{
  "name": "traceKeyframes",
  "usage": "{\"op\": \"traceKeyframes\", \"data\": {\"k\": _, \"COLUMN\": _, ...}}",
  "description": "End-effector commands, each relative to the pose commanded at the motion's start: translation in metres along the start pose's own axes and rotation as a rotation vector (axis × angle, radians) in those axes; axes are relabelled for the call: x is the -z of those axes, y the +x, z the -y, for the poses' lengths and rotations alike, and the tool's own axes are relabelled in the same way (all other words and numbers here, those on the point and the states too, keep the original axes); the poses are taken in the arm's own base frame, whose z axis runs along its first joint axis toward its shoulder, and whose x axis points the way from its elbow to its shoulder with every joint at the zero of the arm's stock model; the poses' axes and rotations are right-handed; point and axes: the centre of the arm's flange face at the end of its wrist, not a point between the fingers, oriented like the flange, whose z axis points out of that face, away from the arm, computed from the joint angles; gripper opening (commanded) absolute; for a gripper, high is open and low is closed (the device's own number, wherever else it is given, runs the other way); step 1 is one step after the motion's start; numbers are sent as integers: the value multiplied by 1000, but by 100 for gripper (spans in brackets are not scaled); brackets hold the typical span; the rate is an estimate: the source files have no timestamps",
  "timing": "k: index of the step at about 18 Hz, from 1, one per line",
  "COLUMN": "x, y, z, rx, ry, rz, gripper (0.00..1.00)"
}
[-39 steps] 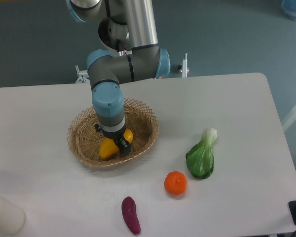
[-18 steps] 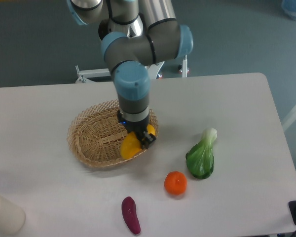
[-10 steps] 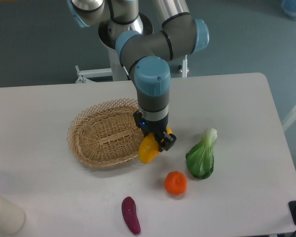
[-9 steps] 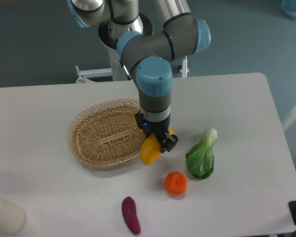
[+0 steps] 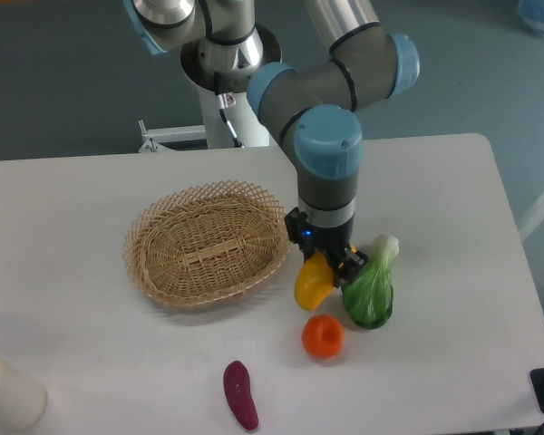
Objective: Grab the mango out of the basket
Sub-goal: 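Lift the mango out of the basket and carry it beside the bok choy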
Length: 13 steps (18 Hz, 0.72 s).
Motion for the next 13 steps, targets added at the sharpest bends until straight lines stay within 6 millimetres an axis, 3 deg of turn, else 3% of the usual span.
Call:
{"op": "traceKeyframes", "data": {"k": 7, "x": -7, "y": -29, "z": -33, "rx": -8, "ry": -26, "rz": 5, "gripper": 48}}
{"op": "traceKeyframes", "data": {"k": 13, "x": -9, "y": -29, "z": -35, "rx": -16, "ry": -27, "rz": 2, "gripper": 48}}
